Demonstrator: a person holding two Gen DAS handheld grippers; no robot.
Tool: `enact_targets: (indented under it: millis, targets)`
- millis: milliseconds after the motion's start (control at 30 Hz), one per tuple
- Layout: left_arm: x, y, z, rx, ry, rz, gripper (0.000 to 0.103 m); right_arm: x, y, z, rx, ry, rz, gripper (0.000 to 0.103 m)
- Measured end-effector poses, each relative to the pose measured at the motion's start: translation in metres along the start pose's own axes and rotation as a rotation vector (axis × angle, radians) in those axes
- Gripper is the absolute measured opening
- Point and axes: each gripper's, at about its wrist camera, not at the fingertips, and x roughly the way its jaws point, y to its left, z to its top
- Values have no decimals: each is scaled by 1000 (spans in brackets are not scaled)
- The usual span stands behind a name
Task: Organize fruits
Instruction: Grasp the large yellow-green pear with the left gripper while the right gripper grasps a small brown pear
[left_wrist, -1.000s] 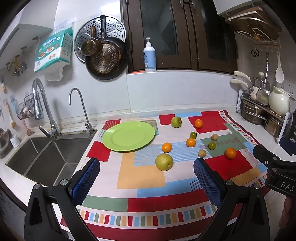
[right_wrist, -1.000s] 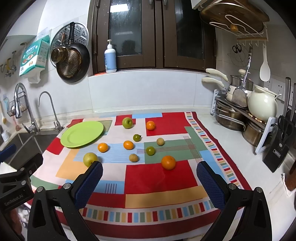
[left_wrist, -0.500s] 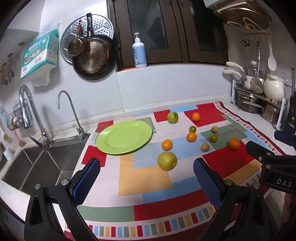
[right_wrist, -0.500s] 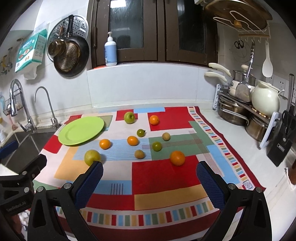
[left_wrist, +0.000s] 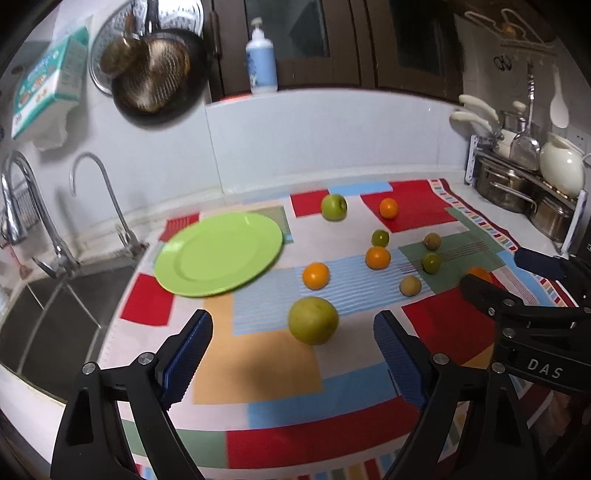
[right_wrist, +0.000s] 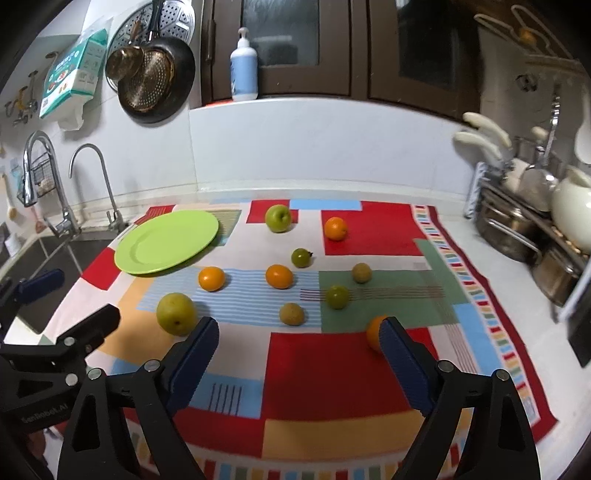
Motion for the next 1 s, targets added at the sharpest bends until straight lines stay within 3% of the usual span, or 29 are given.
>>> enact_targets:
  millis: [467,1000]
  targets:
    - [72,-6,-1,-20,171,-52,74,85,-5,1,-33,156,104,63]
    - [109,-5,-2,-23,220,-95,51,135,1,0,-48,254,122,34]
